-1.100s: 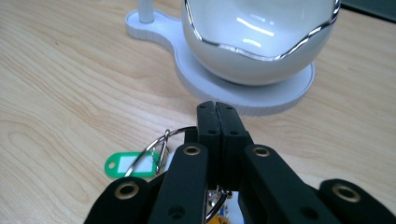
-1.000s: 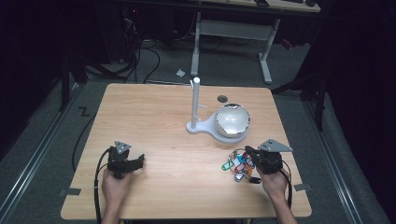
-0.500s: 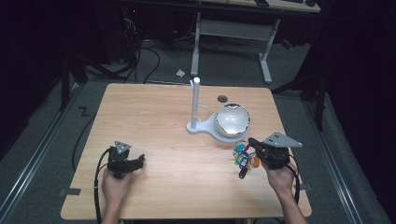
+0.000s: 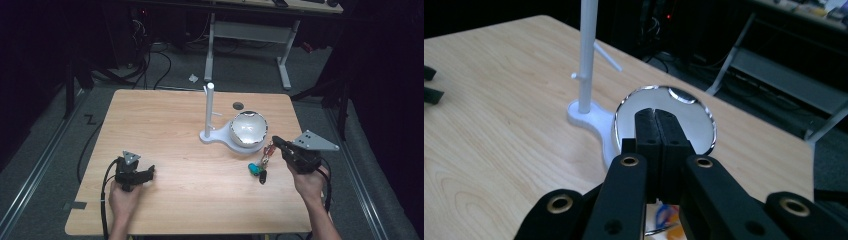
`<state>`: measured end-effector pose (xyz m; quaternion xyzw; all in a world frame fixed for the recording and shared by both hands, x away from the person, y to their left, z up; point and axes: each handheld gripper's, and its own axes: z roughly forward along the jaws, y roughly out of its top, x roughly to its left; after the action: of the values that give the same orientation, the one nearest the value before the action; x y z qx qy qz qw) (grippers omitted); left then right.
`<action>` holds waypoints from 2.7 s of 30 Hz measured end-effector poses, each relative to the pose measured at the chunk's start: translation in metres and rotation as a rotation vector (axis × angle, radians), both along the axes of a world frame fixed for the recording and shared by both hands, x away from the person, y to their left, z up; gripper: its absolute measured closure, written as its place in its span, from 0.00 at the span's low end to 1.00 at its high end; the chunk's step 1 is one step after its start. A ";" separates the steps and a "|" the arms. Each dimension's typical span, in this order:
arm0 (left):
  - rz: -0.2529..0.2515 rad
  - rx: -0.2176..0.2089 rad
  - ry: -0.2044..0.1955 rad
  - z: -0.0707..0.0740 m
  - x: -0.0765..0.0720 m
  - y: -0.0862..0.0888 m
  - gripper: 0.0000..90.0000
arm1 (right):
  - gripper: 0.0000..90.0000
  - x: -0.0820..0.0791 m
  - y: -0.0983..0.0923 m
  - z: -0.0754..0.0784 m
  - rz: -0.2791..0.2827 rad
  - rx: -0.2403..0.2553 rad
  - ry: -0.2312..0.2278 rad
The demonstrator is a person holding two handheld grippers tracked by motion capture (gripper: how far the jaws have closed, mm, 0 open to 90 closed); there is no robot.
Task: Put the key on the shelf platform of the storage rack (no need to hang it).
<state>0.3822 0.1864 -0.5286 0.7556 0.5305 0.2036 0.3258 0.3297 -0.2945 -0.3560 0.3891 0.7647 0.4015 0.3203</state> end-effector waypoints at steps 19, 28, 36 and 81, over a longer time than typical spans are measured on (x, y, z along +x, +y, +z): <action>0.002 -0.003 -0.001 0.000 0.000 0.000 0.25 | 1.00 0.010 0.001 0.049 0.035 0.003 -0.082; 0.001 -0.003 -0.001 0.000 0.000 0.000 0.25 | 1.00 0.021 0.000 0.070 0.040 0.009 -0.097; 0.001 -0.002 -0.001 0.000 0.000 0.000 0.25 | 1.00 0.033 0.003 0.085 0.042 0.015 -0.111; 0.002 -0.006 0.000 0.000 0.000 0.000 0.25 | 1.00 0.104 0.018 0.089 -0.004 -0.004 -0.058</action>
<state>0.3822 0.1865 -0.5287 0.7540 0.5318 0.2025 0.3281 0.4333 -0.2762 -0.2673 0.3781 0.7551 0.4103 0.3441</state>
